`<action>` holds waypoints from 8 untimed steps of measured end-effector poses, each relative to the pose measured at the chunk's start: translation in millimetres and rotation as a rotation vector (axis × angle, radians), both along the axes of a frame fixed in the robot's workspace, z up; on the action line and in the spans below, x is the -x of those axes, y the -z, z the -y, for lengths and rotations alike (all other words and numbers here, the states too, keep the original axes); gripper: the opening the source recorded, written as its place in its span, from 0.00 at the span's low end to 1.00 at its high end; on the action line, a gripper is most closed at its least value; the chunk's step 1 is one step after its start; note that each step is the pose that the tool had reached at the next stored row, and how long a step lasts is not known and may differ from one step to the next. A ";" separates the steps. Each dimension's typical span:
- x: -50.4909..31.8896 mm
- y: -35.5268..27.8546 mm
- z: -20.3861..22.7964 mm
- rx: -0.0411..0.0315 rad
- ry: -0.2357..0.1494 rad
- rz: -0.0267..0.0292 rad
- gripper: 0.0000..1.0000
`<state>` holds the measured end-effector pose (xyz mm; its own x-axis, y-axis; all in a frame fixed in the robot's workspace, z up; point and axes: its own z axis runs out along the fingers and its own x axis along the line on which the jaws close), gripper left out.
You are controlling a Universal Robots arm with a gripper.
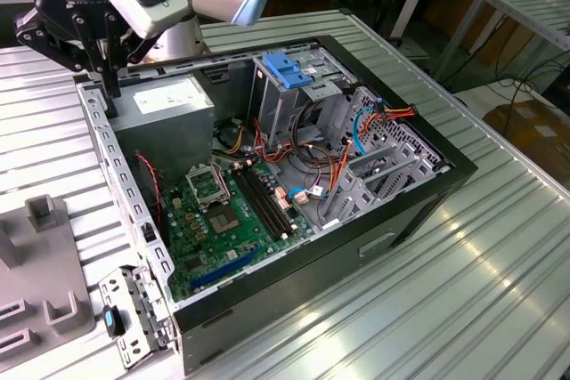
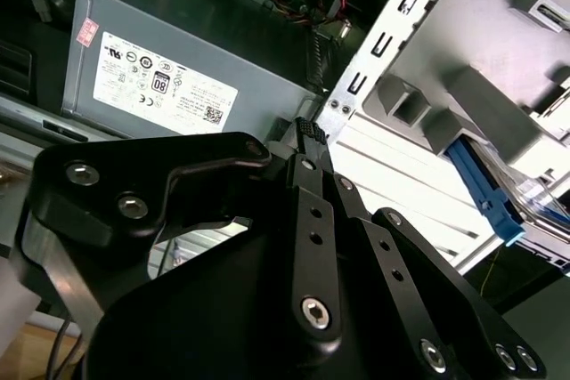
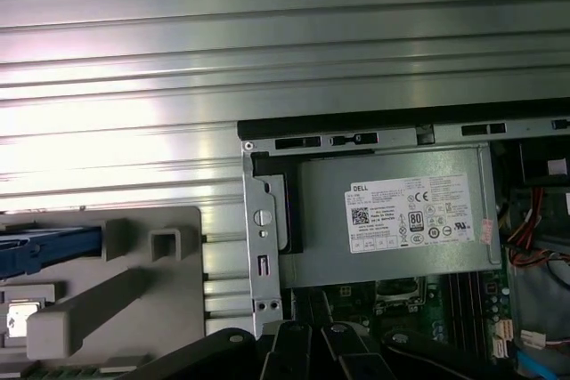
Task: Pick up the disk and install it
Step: 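Reach for the disk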
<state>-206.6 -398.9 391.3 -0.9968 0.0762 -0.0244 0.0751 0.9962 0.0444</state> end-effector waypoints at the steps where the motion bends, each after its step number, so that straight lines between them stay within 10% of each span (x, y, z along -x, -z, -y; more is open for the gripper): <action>1: 0.7 0.0 0.0 0.0001 0.000 0.0000 0.11; 8: 6.6 0.2 0.0 0.0000 0.000 0.0000 0.11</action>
